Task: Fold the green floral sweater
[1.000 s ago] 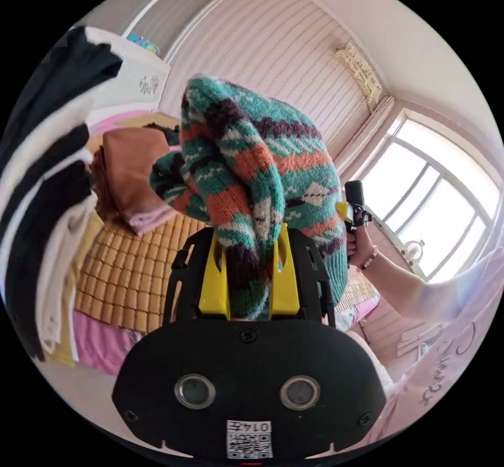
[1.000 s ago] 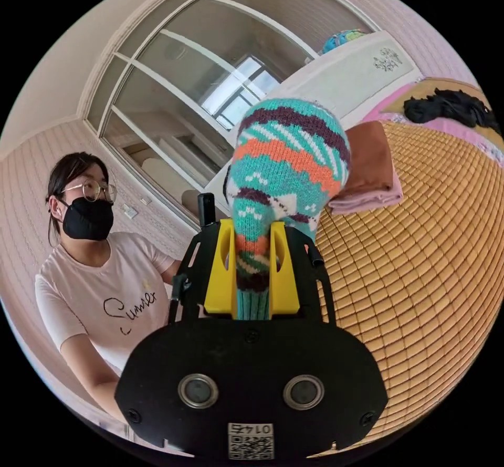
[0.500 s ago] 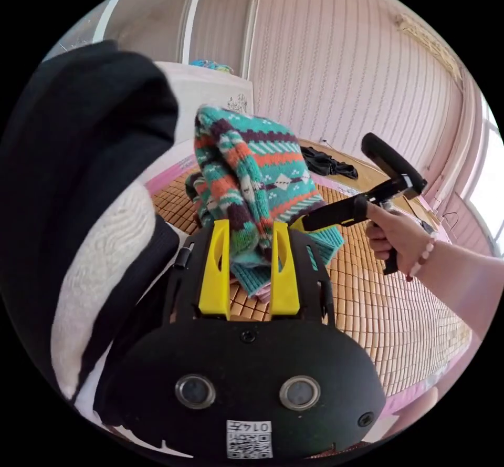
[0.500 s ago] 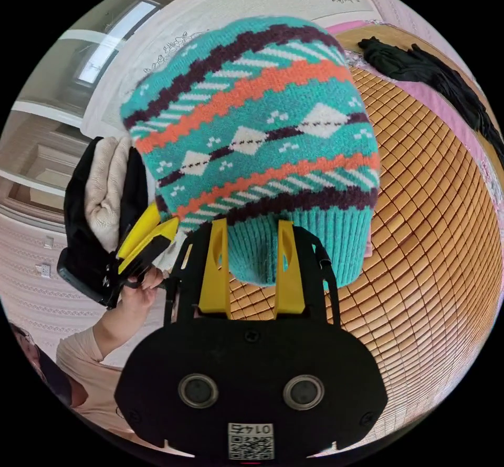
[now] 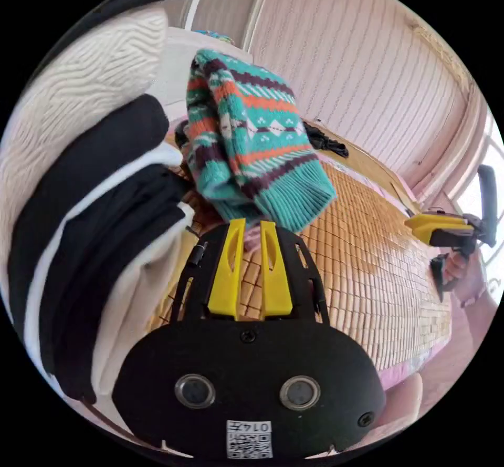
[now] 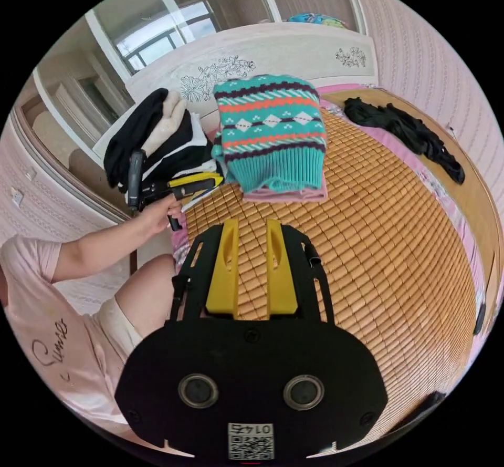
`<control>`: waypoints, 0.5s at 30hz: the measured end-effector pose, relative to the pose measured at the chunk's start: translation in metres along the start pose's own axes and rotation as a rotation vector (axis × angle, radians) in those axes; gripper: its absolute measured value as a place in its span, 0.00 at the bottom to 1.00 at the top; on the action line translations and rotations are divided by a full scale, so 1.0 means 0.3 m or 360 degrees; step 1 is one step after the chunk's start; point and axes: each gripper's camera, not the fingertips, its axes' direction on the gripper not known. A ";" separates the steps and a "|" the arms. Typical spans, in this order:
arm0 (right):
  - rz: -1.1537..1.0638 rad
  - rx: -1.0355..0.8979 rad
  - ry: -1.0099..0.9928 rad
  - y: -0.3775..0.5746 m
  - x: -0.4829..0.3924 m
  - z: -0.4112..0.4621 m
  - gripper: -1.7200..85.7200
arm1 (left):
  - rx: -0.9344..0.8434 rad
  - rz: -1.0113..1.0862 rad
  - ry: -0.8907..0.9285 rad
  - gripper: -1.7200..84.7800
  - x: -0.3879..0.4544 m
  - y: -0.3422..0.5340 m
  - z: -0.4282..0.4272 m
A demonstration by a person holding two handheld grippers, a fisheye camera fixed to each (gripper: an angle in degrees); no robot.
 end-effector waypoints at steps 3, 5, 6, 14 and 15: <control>0.0315 -0.0028 0.0104 0.480 0.019 -0.218 0.11 | 0.0031 0.0216 0.0210 0.09 0.158 0.257 -0.065; 0.0694 0.0006 0.0242 0.877 0.017 -0.397 0.11 | -0.0057 0.0305 0.0313 0.08 0.264 0.367 -0.086; 0.0788 0.0035 0.0269 0.971 0.008 -0.444 0.11 | -0.0041 0.0378 0.0382 0.07 0.340 0.435 -0.110; 0.1560 0.0517 0.0884 1.850 -0.260 -0.909 0.11 | -0.0229 0.1194 0.0367 0.01 0.958 0.680 -0.137; 0.1588 0.0526 0.0888 1.884 -0.262 -0.920 0.11 | -0.0212 0.1260 0.0400 0.01 1.036 0.680 -0.142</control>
